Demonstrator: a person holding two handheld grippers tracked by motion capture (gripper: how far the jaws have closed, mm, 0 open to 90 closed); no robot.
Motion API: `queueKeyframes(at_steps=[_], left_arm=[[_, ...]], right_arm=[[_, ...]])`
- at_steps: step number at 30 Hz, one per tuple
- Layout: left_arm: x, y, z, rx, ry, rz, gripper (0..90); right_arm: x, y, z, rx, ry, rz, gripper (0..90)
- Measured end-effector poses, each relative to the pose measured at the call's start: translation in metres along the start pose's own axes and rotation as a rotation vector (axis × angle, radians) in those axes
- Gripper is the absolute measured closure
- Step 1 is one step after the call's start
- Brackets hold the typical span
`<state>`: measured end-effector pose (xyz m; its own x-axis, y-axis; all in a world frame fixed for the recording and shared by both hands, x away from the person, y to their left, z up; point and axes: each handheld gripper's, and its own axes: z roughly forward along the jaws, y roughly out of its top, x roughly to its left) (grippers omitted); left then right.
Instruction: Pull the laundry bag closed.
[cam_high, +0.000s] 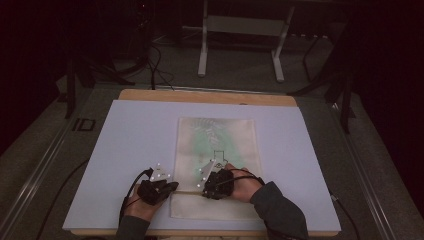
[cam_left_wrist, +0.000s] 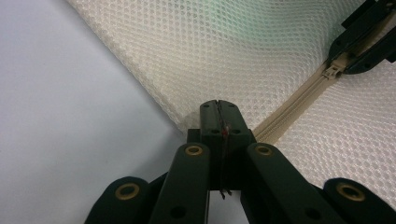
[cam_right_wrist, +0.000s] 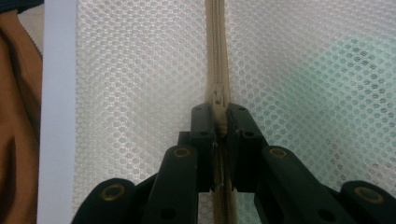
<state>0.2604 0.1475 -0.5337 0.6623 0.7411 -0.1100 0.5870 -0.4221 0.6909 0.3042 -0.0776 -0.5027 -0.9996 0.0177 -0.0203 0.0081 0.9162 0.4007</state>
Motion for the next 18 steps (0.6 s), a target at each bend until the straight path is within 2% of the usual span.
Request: queueKeyframes(at_steps=[18], left_arm=[[0.0000, -0.0001, 0.0000, -0.001, 0.000, -0.002, 89.4]], right_arm=[[-0.0003, -0.0087, -0.0051, 0.013, 0.002, 0.004, 82.5]])
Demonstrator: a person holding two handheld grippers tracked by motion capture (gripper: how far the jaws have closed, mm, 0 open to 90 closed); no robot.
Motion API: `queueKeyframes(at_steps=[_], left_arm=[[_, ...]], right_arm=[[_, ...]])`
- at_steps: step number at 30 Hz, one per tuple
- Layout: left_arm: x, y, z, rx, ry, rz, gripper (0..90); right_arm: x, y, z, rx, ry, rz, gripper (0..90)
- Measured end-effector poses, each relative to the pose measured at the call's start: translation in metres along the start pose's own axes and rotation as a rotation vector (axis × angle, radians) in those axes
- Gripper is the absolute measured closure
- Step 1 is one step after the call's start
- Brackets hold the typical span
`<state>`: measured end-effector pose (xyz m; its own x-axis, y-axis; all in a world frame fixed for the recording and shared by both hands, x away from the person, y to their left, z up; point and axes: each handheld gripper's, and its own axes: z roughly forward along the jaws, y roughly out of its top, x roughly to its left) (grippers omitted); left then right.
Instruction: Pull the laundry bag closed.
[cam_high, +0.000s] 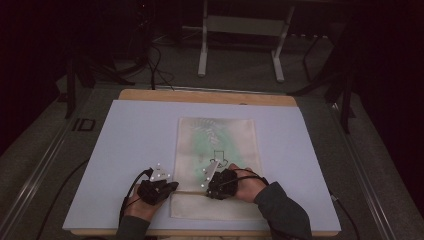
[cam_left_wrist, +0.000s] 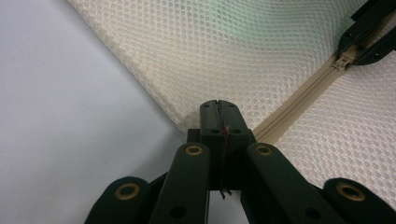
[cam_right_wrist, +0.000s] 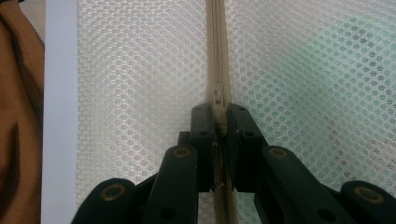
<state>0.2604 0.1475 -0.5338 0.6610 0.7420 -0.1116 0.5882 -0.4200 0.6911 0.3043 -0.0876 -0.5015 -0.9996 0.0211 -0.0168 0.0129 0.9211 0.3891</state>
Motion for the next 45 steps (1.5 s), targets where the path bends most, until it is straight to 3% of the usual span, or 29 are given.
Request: queueKeyframes(at_steps=[45], left_arm=[[0.000, 0.000, 0.000, -0.002, -0.002, -0.002, 89.4]], right_arm=[[0.001, -0.027, -0.013, 0.019, -0.007, 0.033, 82.5]])
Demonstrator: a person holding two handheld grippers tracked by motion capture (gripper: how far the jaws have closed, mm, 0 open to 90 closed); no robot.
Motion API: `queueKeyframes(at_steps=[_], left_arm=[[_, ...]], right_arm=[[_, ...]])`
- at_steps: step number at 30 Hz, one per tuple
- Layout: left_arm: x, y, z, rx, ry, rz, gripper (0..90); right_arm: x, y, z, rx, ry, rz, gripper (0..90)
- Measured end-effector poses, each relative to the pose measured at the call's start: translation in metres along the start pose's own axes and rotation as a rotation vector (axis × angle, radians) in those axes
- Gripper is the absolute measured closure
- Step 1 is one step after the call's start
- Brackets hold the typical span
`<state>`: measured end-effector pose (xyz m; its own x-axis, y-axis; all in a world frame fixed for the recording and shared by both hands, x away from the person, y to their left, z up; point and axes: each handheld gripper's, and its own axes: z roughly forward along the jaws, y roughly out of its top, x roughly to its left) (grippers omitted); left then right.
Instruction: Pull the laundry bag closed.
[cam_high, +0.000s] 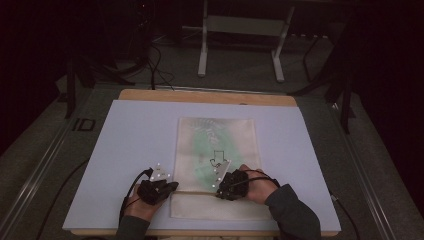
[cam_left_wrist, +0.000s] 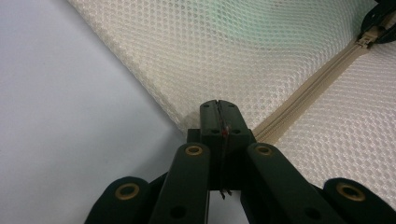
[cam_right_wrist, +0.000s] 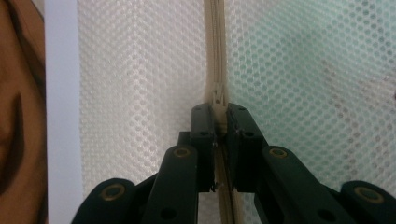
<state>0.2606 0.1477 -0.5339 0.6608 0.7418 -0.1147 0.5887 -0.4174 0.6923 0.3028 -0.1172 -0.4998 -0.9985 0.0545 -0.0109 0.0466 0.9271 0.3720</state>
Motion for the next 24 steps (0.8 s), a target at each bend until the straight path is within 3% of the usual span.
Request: queueKeyframes(at_steps=[24], left_arm=[[0.000, 0.000, 0.000, 0.000, 0.000, 0.001, 89.4]], right_arm=[[0.000, -0.015, -0.007, 0.002, 0.001, 0.018, 82.5]])
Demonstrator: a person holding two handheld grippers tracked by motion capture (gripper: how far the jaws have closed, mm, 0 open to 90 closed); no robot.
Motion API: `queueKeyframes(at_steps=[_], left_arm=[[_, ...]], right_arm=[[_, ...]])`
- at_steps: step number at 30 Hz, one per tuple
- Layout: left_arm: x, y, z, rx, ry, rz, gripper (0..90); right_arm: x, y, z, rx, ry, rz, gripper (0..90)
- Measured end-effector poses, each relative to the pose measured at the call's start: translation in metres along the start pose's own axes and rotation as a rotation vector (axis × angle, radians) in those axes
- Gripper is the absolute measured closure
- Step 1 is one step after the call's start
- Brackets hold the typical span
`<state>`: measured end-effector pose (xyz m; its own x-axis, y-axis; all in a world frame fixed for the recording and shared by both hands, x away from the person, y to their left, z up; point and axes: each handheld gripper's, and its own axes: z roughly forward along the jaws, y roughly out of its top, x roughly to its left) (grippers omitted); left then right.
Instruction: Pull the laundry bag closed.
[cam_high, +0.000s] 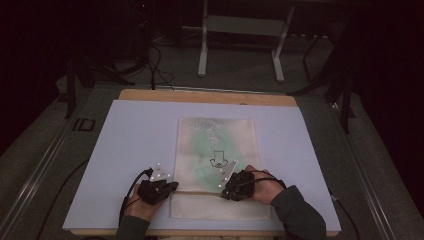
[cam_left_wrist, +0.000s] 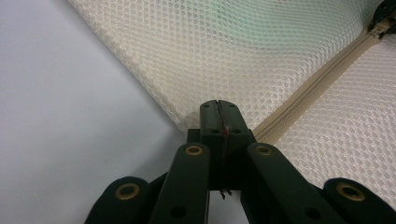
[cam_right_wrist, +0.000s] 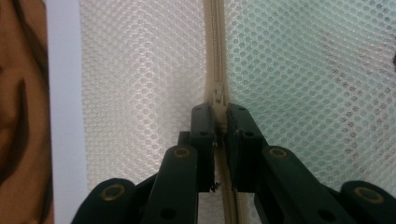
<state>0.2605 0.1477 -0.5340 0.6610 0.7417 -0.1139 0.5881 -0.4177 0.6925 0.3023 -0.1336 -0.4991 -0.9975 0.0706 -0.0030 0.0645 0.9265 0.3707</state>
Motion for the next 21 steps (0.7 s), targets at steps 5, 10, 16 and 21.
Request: queueKeyframes(at_steps=[5, 10, 16, 21], left_arm=[[0.000, 0.000, 0.000, -0.001, 0.000, 0.001, 89.4], [0.000, 0.000, 0.000, -0.002, -0.002, -0.005, 89.4], [0.001, 0.000, 0.000, -0.001, -0.004, -0.003, 89.4], [0.001, 0.000, 0.000, 0.001, -0.004, -0.001, 89.4]], right_arm=[[0.002, -0.001, -0.001, -0.004, -0.003, -0.002, 82.5], [0.001, -0.003, -0.001, -0.013, 0.002, 0.002, 82.5], [0.001, -0.011, -0.002, -0.009, 0.001, 0.015, 82.5], [0.000, -0.016, -0.005, -0.010, -0.001, 0.026, 82.5]])
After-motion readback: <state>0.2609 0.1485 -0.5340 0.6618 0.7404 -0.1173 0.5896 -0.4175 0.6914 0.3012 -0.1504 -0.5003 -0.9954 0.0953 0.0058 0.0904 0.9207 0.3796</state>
